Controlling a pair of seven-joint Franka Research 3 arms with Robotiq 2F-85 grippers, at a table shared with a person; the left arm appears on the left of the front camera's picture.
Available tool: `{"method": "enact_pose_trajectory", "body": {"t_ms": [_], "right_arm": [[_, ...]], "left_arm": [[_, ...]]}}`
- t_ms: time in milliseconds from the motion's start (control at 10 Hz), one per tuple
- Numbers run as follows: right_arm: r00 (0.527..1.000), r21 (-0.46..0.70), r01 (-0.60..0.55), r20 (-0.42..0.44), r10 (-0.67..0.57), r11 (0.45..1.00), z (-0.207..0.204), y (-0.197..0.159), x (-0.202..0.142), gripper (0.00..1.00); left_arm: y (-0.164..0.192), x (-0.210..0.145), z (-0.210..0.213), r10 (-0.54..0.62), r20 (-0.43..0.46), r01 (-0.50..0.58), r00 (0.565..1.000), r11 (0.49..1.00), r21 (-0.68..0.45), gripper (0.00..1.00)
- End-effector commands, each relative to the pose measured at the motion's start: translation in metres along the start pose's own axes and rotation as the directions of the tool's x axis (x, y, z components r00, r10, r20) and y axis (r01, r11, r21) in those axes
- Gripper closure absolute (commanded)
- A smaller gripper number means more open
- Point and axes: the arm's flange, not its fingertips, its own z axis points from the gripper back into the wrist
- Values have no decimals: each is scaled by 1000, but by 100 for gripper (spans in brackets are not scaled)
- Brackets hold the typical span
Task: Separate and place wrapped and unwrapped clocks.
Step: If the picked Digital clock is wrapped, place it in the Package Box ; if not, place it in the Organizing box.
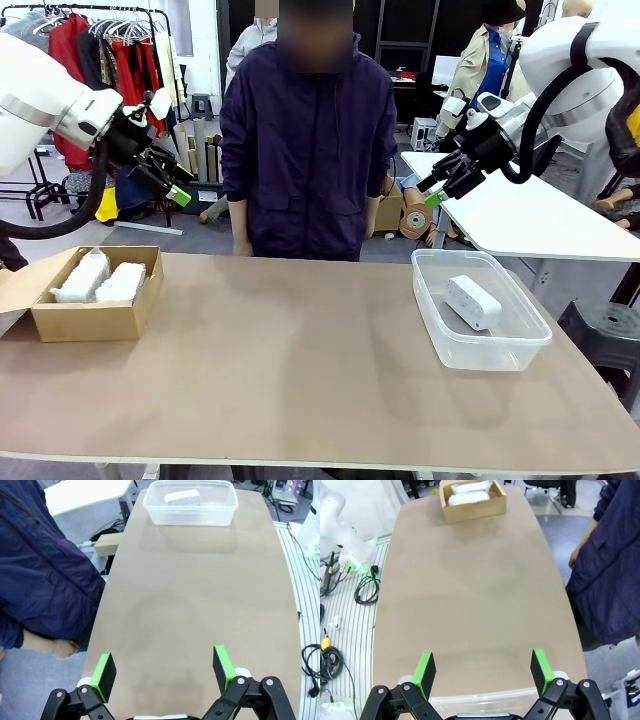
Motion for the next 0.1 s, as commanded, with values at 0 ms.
{"method": "enact_pose_trajectory", "body": {"t_ms": [0], "right_arm": [[1000, 6, -16, -1, 16, 1000, 1, -2, 1, 0]], "left_arm": [[-1, -1, 1, -14, -1, 14, 1000, 1000, 0, 0]]}}
